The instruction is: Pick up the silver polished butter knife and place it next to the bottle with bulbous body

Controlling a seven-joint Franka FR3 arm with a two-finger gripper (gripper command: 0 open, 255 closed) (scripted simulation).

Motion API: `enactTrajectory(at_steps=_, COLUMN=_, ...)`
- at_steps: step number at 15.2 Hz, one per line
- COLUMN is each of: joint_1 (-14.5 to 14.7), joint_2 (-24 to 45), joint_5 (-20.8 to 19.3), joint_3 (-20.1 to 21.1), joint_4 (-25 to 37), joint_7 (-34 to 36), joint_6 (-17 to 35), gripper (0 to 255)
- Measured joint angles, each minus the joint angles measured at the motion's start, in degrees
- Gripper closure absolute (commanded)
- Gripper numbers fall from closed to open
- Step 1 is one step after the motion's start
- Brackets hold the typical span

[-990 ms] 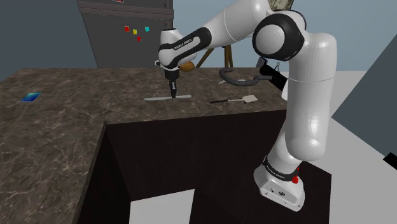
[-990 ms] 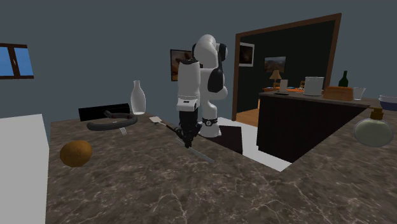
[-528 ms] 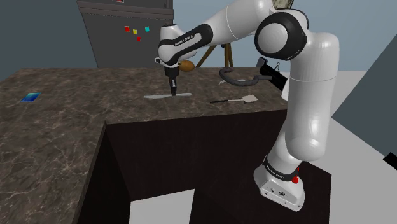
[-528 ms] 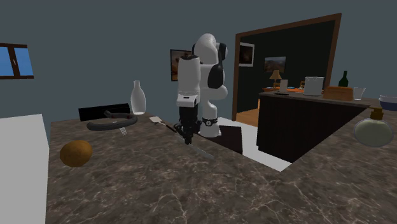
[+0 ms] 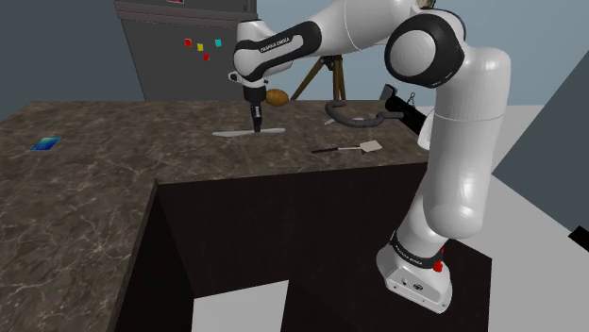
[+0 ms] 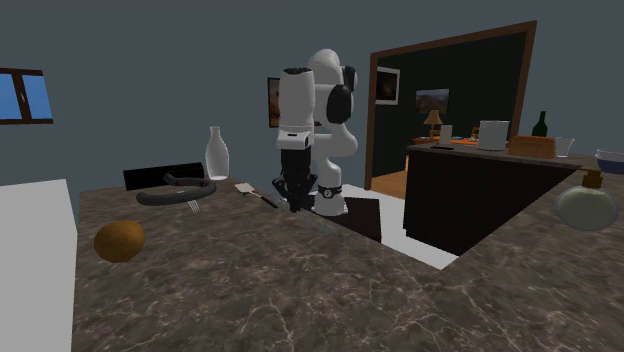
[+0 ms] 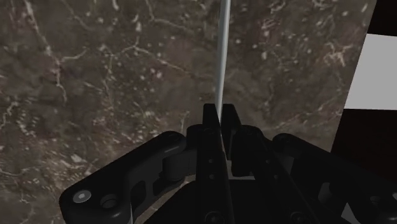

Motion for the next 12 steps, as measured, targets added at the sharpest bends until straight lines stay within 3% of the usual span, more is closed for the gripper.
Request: enactTrajectory(at_steps=12, joint_1=0.07, joint_2=-1.96, joint_5=-0.36, joint_3=-0.12, joint_4=6.62, joint_7=0.07, joint_6=-8.56, gripper=255)
